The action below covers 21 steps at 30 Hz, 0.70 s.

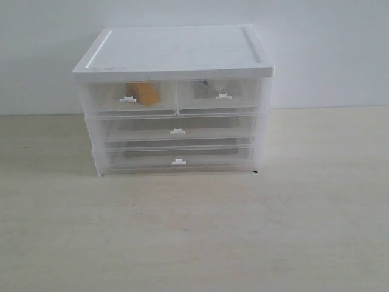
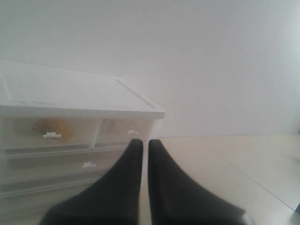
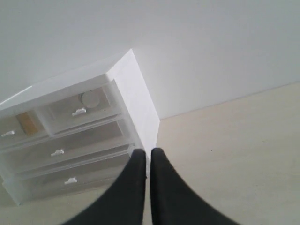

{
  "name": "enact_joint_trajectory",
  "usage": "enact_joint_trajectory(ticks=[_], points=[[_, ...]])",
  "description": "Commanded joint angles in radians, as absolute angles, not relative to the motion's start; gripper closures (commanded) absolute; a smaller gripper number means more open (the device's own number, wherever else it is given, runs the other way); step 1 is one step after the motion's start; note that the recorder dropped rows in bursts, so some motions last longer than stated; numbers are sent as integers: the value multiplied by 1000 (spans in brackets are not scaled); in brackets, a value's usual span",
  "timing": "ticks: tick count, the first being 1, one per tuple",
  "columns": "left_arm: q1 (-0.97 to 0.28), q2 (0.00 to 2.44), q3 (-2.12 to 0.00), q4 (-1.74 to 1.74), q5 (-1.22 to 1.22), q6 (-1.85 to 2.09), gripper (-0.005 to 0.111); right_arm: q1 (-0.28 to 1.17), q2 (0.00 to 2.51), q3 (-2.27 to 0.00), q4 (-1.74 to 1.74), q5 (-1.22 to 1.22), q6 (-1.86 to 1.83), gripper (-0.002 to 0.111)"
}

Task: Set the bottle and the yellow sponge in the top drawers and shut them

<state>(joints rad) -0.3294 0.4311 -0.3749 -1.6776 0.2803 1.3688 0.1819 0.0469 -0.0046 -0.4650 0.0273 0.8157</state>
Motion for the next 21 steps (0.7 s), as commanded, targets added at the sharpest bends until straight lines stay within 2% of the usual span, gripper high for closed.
enact_joint_trajectory(ticks=[1,8,21], points=[[-336,424,-370,-1678,282,1360,103,180,43,0,-289,126,587,108],[-336,424,-370,-1678,282,1360,103,180,43,0,-174,344,384,108],[-336,424,-370,-1678,282,1360,103,180,43,0,-174,342,337,108]])
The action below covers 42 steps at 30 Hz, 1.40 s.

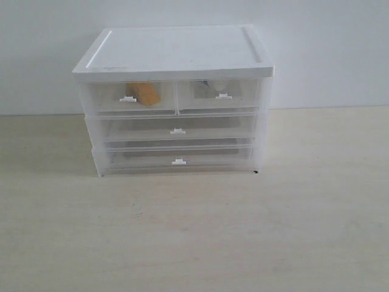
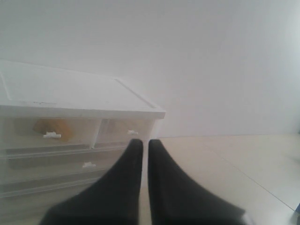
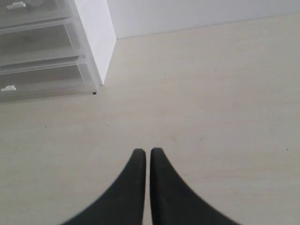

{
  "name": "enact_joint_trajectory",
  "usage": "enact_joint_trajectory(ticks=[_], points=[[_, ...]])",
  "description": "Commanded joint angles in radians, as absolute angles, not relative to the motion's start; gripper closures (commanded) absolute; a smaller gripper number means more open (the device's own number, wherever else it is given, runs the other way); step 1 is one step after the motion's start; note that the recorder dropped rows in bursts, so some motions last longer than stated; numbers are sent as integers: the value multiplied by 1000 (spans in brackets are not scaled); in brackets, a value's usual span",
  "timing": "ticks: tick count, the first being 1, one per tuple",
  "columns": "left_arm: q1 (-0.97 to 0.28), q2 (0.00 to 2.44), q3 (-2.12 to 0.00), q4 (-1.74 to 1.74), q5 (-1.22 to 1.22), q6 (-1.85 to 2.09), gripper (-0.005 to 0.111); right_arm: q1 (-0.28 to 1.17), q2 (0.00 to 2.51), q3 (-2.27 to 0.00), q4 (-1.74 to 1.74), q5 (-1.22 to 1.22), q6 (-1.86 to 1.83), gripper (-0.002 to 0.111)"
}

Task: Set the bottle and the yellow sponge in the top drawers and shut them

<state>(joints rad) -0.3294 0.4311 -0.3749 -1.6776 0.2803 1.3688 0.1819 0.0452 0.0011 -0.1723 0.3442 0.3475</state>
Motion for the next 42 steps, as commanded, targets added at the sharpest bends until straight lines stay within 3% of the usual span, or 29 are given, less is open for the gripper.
enact_joint_trajectory(ticks=[1,15,19,23,29,42], points=[[-336,424,-370,-1678,282,1360,103,180,43,0,-174,342,337,108],[-332,417,-370,-1678,281,1360,103,180,43,0,-174,342,337,108],[-190,186,-370,-1650,260,1368,103,180,43,0,-174,342,337,108],[-131,11,-370,-1531,260,1386,103,180,43,0,-174,342,337,108],[-50,0,-339,-1494,255,1386,103,180,48,0,-174,341,337,108],[-31,0,-125,-1501,-88,1376,103,180,48,0,-174,341,337,108]])
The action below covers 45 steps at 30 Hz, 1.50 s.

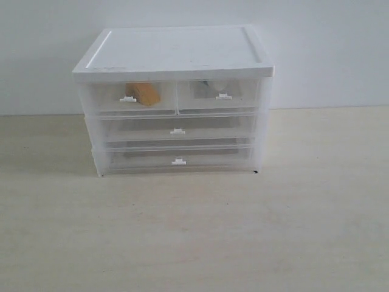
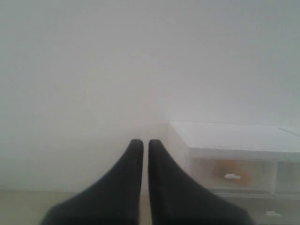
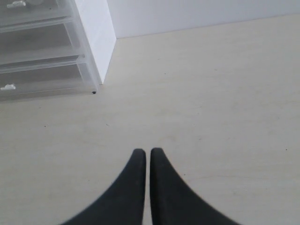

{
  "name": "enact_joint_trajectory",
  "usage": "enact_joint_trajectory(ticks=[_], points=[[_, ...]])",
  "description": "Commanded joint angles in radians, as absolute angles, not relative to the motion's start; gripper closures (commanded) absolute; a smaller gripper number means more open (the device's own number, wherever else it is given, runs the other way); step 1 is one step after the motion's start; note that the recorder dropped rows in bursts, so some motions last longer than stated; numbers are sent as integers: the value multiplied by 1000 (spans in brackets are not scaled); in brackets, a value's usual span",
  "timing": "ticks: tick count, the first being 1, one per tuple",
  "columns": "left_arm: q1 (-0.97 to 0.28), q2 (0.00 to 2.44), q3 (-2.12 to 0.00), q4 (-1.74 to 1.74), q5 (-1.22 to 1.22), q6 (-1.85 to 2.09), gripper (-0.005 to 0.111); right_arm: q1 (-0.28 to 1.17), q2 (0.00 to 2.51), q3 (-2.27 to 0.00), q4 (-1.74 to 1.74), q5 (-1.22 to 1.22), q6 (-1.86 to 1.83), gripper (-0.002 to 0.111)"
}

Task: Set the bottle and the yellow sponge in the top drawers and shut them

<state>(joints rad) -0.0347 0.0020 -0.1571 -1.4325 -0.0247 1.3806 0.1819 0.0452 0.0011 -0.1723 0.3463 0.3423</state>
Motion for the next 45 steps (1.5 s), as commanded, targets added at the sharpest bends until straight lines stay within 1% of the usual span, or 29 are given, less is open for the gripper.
enact_joint_trajectory(ticks=[1,4,6,12,16,18,24,30,45], points=[[-31,0,-117,-1510,-88,1376,103,180,48,0,-174,341,337,108],[-31,0,-96,-1495,-74,1327,103,180,48,0,-174,341,337,108],[-31,0,-83,-1388,-68,1211,103,180,48,0,-174,341,337,108],[-31,0,-49,-559,48,451,103,180,48,0,-174,341,337,108],[-31,0,-4,-355,54,218,103,180,48,0,-174,341,337,108],[-31,0,0,-318,61,186,103,180,48,0,-174,341,337,108],[-31,0,0,-223,278,177,103,180,48,0,-174,341,337,108],[-31,0,0,-218,326,177,103,180,48,0,-174,341,337,108],[-31,0,0,-218,322,177,103,180,48,0,-174,341,337,108]])
